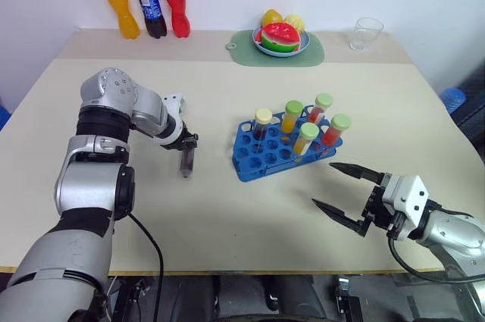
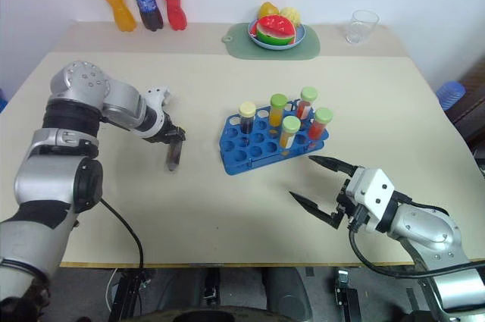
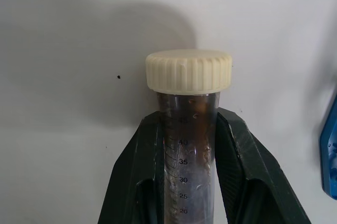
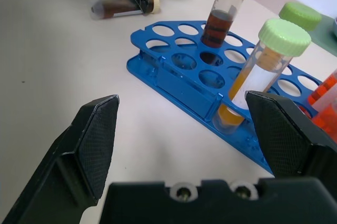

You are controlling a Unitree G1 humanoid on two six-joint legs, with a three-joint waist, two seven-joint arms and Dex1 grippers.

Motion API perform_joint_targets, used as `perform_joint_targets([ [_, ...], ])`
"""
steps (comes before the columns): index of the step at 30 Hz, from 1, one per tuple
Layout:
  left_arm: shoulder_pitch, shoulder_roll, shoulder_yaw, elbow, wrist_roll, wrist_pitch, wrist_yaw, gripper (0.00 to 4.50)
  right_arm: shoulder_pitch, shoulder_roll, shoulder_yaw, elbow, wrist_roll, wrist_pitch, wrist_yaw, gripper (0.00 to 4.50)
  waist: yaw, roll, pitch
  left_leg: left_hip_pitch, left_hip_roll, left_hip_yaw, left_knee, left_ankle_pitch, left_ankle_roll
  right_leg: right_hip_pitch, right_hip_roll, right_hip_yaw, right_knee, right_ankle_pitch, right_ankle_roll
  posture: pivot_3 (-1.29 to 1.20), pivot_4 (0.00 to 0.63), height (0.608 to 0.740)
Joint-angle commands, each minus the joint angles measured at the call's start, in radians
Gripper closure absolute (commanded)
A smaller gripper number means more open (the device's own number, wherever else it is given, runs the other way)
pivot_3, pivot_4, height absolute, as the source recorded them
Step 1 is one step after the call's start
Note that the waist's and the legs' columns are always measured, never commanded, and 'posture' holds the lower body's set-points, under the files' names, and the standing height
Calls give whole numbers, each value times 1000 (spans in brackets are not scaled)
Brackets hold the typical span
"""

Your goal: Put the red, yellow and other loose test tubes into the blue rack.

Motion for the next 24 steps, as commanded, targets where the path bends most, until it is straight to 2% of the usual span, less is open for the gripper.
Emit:
perform_joint_targets([
  [1,106,42,29,-263,-66,-4,-122,3772,4,15,-24,-32,-11,-29,-12,258,-5,0,0,0,0,0,0,0,0,0,0,0,0,0,0,0,150,740],
  [2,185,86,2,-450,-68,-114,-296,3772,-1,21,-22,-27,-15,-32,-17,258,-6,0,0,0,0,0,-1,0,-1,-1,0,0,0,0,0,0,150,740],
  [4,306,141,-28,-689,-55,-299,-568,3772,-7,29,-20,-19,-19,-36,-22,258,-7,0,0,0,1,0,-2,2,-4,-3,0,2,2,0,0,0,150,740],
  [6,423,191,-28,-790,-9,-505,-829,3772,-15,38,-13,-15,-29,-40,-30,258,0,0,0,-1,1,1,-2,4,-9,-4,-1,1,2,0,-1,0,150,740],
  [8,515,232,-30,-816,52,-706,-1066,3772,-24,49,-6,-9,-41,-46,-40,258,0,1,0,-1,1,1,-2,5,-9,-3,-1,0,1,0,-2,0,150,740],
  [10,560,232,-39,-812,113,-879,-1220,3772,-32,59,-3,-4,-50,-49,-49,258,1,1,0,-1,1,1,-2,5,-9,-3,-2,0,1,1,-2,0,150,740],
  [12,580,193,-39,-794,179,-1067,-1317,3772,-38,65,-2,2,-56,-51,-54,258,5,1,0,-1,1,1,-2,5,-9,-3,-2,-1,0,1,-3,0,150,740],
  [16,559,108,-78,-704,268,-1284,-1480,3772,-46,74,-3,10,-72,-54,-67,258,19,1,0,-2,-1,0,0,4,-6,-2,-3,-1,-1,1,-3,0,150,740],
  [18,532,42,-66,-661,256,-1312,-1503,3772,-44,80,-2,12,-80,-57,-74,258,24,1,0,-3,-2,0,0,3,-6,-2,-3,-1,-1,1,-2,0,150,740],
  [24,493,-67,-70,-579,266,-1357,-1591,3772,-23,99,-10,-4,-96,-59,-98,258,21,1,0,-3,-4,-1,1,2,-3,-1,-3,0,-1,1,-1,0,150,740],
])
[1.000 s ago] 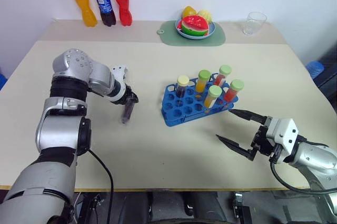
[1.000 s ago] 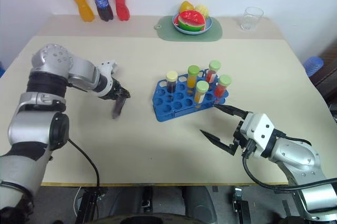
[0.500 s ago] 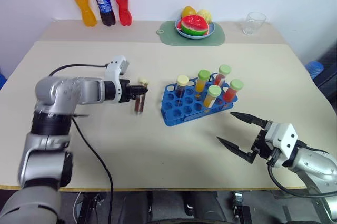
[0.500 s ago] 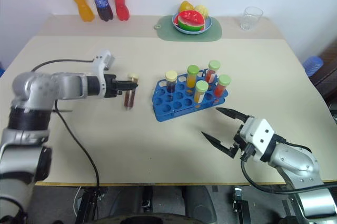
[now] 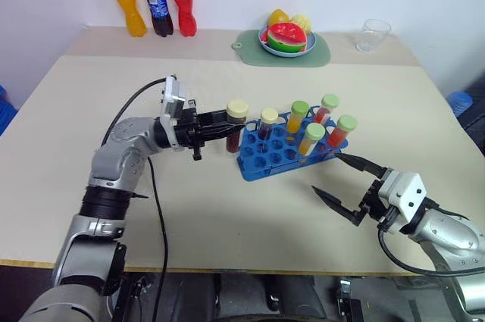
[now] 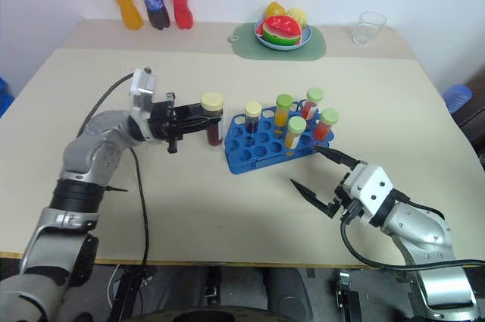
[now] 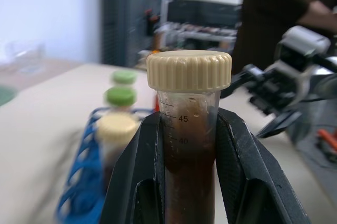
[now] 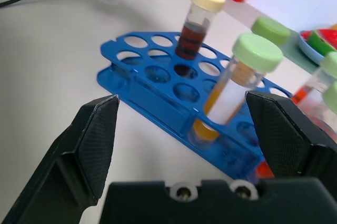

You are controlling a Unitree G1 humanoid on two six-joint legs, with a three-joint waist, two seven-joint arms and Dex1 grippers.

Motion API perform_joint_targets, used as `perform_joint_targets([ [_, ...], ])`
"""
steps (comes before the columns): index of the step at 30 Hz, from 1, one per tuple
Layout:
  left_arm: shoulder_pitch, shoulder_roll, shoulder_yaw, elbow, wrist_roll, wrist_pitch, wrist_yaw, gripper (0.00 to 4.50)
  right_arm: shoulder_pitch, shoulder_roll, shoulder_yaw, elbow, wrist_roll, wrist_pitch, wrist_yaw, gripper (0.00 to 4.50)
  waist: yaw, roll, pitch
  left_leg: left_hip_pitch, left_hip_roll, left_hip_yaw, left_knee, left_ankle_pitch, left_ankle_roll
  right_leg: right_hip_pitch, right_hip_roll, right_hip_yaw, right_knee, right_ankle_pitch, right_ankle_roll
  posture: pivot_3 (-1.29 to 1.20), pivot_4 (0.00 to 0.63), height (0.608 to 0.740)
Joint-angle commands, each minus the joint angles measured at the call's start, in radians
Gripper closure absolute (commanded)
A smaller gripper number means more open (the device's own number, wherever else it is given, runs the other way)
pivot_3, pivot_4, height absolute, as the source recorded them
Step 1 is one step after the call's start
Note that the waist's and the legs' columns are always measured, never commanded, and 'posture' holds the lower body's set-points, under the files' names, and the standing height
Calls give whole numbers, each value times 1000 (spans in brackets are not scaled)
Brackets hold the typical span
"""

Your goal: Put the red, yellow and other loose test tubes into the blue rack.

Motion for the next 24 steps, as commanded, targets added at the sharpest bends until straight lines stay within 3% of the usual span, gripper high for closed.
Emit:
perform_joint_targets([
  [1,-50,-51,3,39,8,-37,-35,3772,12,16,-20,-31,-5,-20,-24,258,0,0,0,0,0,0,0,0,0,0,0,0,0,0,0,0,150,740],
  [13,-135,-235,-21,279,123,-168,-53,3772,81,59,-25,-83,-41,-22,-96,258,0,0,0,0,-1,-2,0,0,0,1,0,0,0,0,1,0,150,740],
  [24,-153,-311,-37,411,251,-288,-35,3772,180,69,-59,-130,-21,-11,-108,258,0,0,0,0,-1,-2,0,0,1,1,0,0,0,0,1,0,150,740],
])
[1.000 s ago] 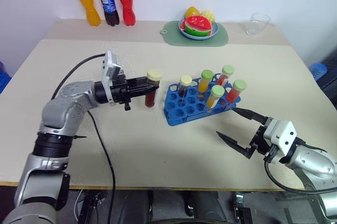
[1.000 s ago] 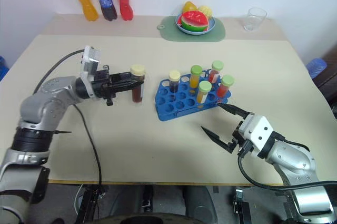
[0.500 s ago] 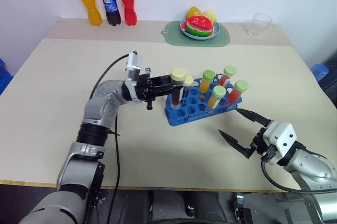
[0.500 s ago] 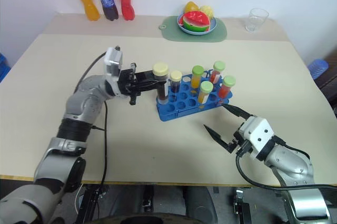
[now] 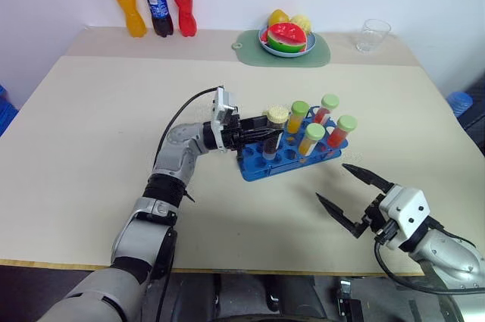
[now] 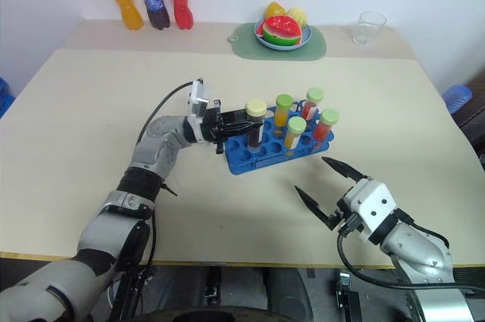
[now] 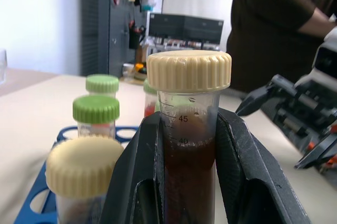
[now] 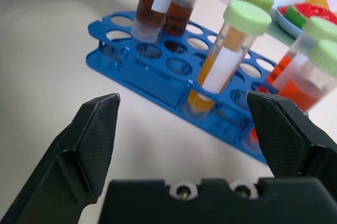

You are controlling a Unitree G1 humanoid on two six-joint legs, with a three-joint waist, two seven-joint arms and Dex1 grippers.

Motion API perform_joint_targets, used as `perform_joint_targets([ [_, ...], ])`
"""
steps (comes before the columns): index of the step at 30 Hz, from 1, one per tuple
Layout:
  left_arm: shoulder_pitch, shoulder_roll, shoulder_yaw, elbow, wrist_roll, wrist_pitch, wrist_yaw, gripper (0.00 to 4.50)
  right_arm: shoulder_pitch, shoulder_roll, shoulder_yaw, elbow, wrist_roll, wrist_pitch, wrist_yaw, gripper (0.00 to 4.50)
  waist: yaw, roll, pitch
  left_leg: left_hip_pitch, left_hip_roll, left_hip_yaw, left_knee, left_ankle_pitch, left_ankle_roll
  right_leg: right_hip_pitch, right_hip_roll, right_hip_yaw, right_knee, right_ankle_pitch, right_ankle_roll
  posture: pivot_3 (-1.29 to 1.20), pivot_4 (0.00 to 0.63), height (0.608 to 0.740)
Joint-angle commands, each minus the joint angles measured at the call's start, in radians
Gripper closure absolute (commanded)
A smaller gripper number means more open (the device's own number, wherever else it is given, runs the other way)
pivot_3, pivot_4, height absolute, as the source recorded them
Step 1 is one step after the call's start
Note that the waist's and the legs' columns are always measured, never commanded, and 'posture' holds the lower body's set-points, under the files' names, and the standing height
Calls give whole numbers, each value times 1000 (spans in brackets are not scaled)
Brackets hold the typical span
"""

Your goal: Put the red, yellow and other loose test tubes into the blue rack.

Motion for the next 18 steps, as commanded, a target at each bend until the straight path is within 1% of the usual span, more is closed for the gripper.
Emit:
perform_joint_targets([
  [1,-16,-13,-8,-4,16,-22,-6,3772,29,9,-44,-49,20,-13,-5,258,0,0,0,0,0,0,0,0,0,0,0,0,0,0,0,0,150,740],
  [9,-2,-24,-52,29,85,-108,-27,3772,72,31,-54,-67,16,-13,-12,258,0,0,0,0,0,0,0,0,0,1,0,0,0,0,0,0,150,740],
  [18,-43,-59,-58,140,156,-214,30,3772,76,42,-41,-78,8,-10,-24,258,2,-1,-1,0,0,-1,0,0,1,1,0,-1,-1,0,0,0,150,740],
])
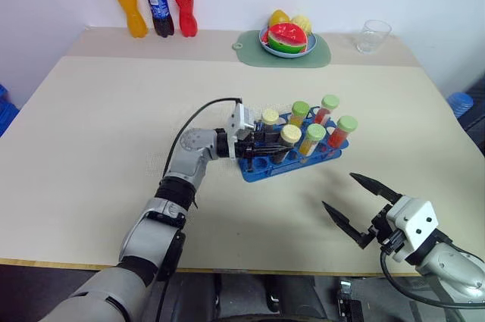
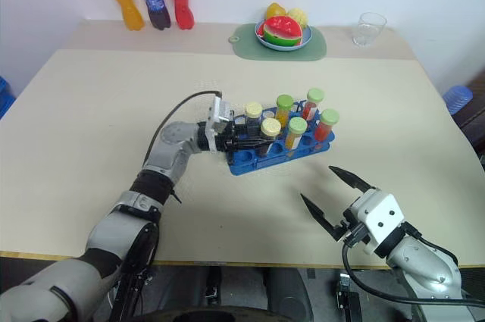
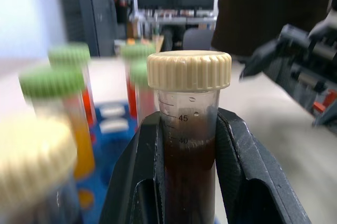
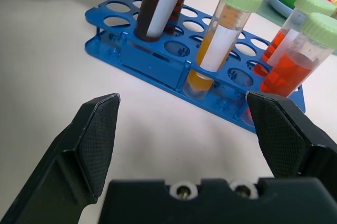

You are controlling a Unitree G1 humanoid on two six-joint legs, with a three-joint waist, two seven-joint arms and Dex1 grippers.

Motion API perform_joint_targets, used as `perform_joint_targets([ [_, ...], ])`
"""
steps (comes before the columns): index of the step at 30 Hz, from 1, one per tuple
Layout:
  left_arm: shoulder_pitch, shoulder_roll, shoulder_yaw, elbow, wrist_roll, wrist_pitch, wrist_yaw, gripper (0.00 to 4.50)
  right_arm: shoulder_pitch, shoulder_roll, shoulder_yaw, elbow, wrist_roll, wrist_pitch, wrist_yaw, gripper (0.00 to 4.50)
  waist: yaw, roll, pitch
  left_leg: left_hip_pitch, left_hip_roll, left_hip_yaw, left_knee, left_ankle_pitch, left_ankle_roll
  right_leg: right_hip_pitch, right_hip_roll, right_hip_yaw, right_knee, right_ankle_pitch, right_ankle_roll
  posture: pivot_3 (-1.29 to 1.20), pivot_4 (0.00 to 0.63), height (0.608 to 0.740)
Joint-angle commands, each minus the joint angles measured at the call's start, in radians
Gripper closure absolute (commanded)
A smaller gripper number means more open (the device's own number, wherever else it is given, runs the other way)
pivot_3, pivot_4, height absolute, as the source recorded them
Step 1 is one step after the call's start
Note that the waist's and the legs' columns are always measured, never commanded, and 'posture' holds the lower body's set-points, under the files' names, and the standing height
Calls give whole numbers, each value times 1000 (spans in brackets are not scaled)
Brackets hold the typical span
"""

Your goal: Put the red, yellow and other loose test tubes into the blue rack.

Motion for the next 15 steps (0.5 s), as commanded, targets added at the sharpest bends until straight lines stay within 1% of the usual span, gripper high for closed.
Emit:
perform_joint_targets([
  [1,-37,-9,4,32,22,-38,15,3772,1,8,-10,-50,8,-10,-9,258,0,0,0,0,0,0,0,0,0,0,0,0,0,0,0,0,150,740],
  [2,-41,-7,7,38,13,-17,2,3772,1,8,-11,-50,7,-11,-9,258,0,0,0,0,0,0,0,0,0,0,0,0,0,0,0,0,150,740],
  [3,-41,-2,13,27,-20,51,-41,3772,1,8,-11,-50,7,-11,-10,258,0,0,0,0,-1,0,0,0,0,1,0,0,0,0,0,0,150,740],
  [5,-39,2,20,7,-54,121,-84,3772,0,9,-11,-50,7,-10,-10,258,-1,0,0,0,-1,0,0,0,0,1,0,0,0,0,0,0,150,740],
  [7,-36,-8,36,4,-38,54,-36,2723,0,9,-11,-49,7,-12,-10,258,-1,0,0,0,-1,-1,0,0,0,1,0,0,0,0,0,0,150,740],
  [9,-31,-7,51,-30,-40,55,11,1831,1,10,-11,-44,7,-14,-8,258,-1,0,0,0,-1,-3,0,0,1,0,0,0,0,0,1,0,150,740],
  [14,40,53,61,-216,-97,161,-16,1831,-2,14,-9,-19,7,-17,-7,258,-5,0,0,0,-1,-5,0,0,1,1,0,0,0,0,1,0,150,740],
  [15,59,65,79,-256,-105,162,10,1831,-6,21,-10,-13,11,-11,-14,258,-6,0,0,0,-1,-5,0,0,1,1,0,0,0,0,1,0,150,740],
])
